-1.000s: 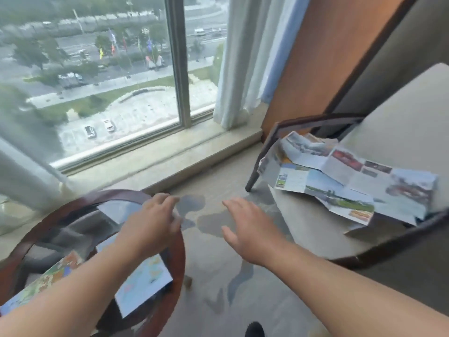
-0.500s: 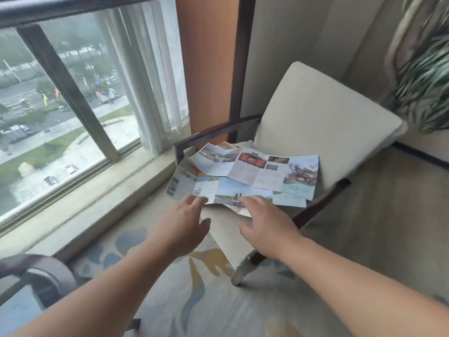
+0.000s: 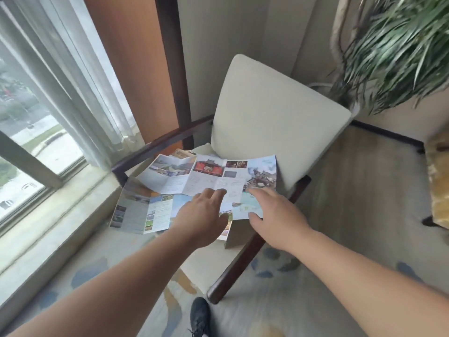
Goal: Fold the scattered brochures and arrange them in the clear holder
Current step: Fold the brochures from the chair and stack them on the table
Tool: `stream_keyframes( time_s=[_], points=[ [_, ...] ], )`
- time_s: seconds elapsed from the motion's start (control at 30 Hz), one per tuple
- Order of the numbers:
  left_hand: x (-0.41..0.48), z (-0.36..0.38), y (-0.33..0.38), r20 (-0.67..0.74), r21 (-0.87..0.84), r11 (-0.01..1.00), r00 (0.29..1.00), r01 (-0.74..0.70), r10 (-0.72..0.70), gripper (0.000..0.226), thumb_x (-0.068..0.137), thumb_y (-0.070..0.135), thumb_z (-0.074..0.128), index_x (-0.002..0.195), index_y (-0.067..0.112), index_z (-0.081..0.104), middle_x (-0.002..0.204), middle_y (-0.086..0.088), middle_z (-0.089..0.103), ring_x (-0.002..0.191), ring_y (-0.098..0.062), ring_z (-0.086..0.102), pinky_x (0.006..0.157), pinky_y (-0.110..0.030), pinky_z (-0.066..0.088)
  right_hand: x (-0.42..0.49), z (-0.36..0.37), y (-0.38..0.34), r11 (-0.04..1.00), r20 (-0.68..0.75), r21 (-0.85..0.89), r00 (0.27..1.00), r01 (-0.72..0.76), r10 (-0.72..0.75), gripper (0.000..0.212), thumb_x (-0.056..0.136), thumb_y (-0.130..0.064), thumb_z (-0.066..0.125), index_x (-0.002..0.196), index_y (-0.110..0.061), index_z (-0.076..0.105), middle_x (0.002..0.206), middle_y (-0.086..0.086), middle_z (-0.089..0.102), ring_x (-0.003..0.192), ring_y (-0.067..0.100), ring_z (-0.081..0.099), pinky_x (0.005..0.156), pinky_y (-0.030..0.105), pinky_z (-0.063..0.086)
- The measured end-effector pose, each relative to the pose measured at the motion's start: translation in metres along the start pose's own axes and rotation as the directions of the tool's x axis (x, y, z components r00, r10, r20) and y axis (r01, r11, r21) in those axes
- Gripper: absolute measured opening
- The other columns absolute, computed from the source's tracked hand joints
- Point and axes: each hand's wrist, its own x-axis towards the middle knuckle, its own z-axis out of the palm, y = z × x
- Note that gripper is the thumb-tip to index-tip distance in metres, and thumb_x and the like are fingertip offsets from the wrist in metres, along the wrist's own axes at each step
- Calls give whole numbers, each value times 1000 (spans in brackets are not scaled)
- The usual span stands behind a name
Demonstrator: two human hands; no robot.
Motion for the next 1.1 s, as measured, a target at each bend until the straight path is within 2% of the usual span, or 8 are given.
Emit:
stream_keyframes(
  time_s=[0.23, 0.43, 0.7, 0.9, 1.0, 1.1],
  points=[
    [88, 10, 12, 47, -11, 995, 994, -100, 101, 58, 94, 38, 48, 146, 23, 28, 143, -4, 42, 128, -27, 41, 97, -41, 43, 61, -8, 35, 995, -18, -6, 994, -104, 103, 54, 93, -32, 52, 145, -24, 38, 147, -4, 41, 129, 22, 44, 98, 38, 45],
    [139, 33, 18, 97, -11, 995, 991, -96, 97, 52, 93, 35, 48, 141, 21, 33, 139, -4, 42, 126, -27, 40, 94, -41, 42, 99, 6, 67, 991, 37, -6, 991, -130, 130, 51, 93, -32, 51, 142, -24, 40, 143, -3, 43, 129, 23, 44, 96, 39, 45],
    [188, 87, 27, 154, -1, 1000, 988, 5, -5, 56, 93, 37, 47, 144, 22, 30, 141, -2, 41, 128, -25, 38, 96, -40, 42, 148, 29, 129, 993, 129, 37, 986, -115, 109, 52, 94, -34, 50, 144, -24, 38, 143, -3, 43, 128, 21, 45, 95, 38, 45],
    [216, 124, 33, 186, 22, 997, 980, 70, -73, 56, 92, 37, 47, 143, 21, 33, 140, -3, 42, 128, -25, 39, 99, -41, 40, 175, 51, 163, 992, 131, 52, 986, -116, 108, 49, 92, -32, 54, 139, -22, 41, 139, -1, 44, 122, 23, 47, 89, 36, 44],
    [226, 140, 32, 195, 28, 995, 976, 98, -102, 55, 92, 36, 49, 143, 19, 34, 140, -4, 42, 129, -26, 37, 101, -41, 39, 188, 65, 177, 959, 146, 110, 958, -263, 246, 52, 88, -36, 61, 131, -16, 41, 130, 6, 45, 112, 27, 52, 80, 35, 43],
    [234, 153, 29, 212, 30, 993, 970, 112, -116, 55, 92, 35, 49, 142, 18, 35, 140, -5, 42, 130, -26, 36, 102, -42, 38, 207, 79, 191, 846, 186, 225, 874, -483, 450, 58, 85, -45, 66, 123, -10, 41, 124, 9, 50, 102, 29, 56, 71, 33, 39]
  ],
)
